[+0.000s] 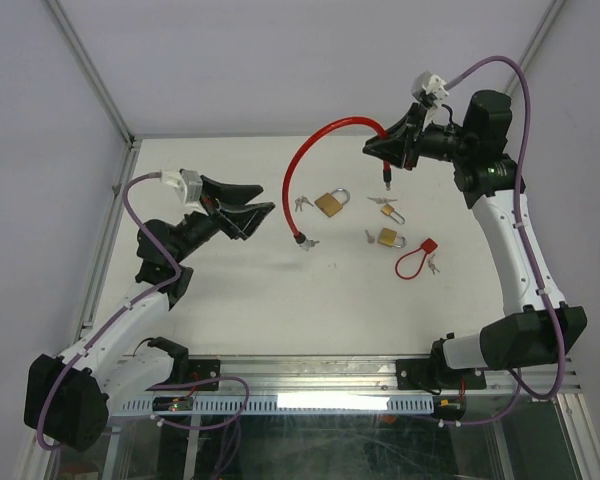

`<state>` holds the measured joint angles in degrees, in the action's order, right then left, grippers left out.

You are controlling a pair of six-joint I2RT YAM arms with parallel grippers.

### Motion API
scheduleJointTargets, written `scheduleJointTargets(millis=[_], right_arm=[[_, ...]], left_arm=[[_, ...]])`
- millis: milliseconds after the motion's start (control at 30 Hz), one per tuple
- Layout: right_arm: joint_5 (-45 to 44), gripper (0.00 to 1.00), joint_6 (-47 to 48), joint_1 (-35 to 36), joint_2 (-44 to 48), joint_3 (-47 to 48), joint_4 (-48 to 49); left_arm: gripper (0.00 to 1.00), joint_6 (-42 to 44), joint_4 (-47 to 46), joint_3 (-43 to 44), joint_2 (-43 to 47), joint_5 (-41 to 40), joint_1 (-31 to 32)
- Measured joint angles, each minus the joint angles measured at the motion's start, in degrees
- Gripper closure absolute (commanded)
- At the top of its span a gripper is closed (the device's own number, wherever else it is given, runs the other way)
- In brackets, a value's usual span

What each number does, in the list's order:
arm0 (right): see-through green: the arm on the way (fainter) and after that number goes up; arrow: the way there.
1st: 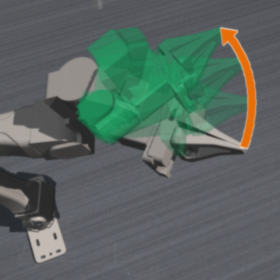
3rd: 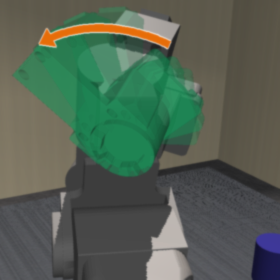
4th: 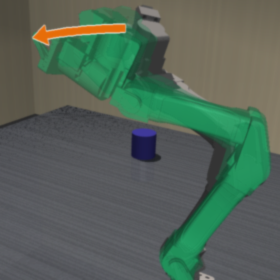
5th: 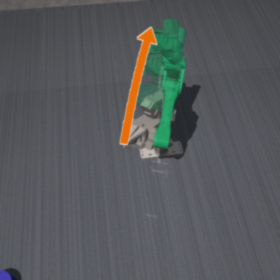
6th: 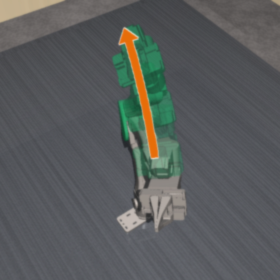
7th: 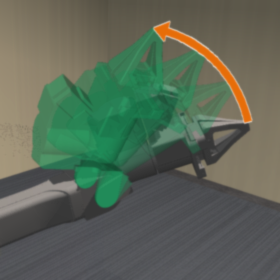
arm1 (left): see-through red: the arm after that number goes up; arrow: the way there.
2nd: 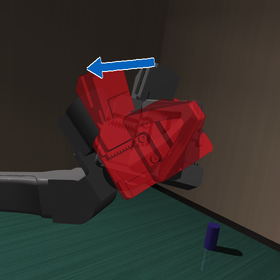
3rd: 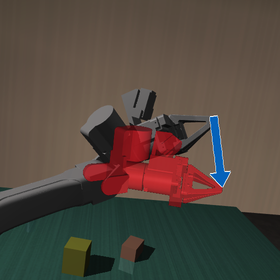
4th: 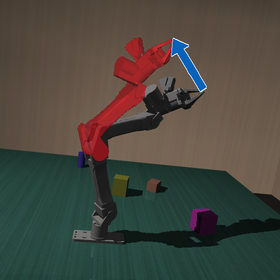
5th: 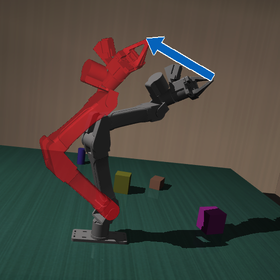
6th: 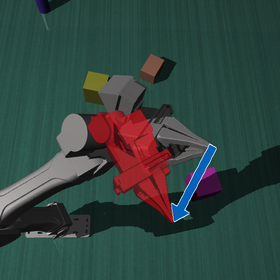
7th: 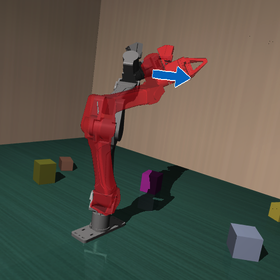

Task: Lock with the key
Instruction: Pick up the lock from the center of the board.

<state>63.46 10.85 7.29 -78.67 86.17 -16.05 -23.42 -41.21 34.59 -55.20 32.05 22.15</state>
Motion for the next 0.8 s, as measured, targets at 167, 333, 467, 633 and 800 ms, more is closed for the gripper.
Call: scheduleJointTargets(millis=[167, 333, 467, 633, 800], right_arm=[[-0.2, 1.0, -5.18, -0.37, -1.07, 1.7, 0.68], [-0.17, 1.0, -9.05, -0.52, -2.14, 2.73, 1.97], [-0.2, 1.0, -10.08, -0.57, -2.14, 2.93, 2.58], [-0.26, 1.0, -10.82, -0.57, -2.75, 4.02, 2.82], [-1.01, 1.0, -12.37, -0.57, -3.41, 4.02, 3.72]], left_arm=[[0.38, -4.17, -3.43, -4.85, 2.23, -3.8, 0.0], [0.38, -3.96, -8.02, -9.75, 4.94, -4.98, 0.0], [0.45, -6.95, -9.09, -10.51, 5.2, -5.27, 0.0], [0.45, -23.26, -11.54, -11.15, 5.18, -8.2, 0.07], [0.3, -41.79, -17.07, -15.08, 4.17, -15.43, 4.79]])
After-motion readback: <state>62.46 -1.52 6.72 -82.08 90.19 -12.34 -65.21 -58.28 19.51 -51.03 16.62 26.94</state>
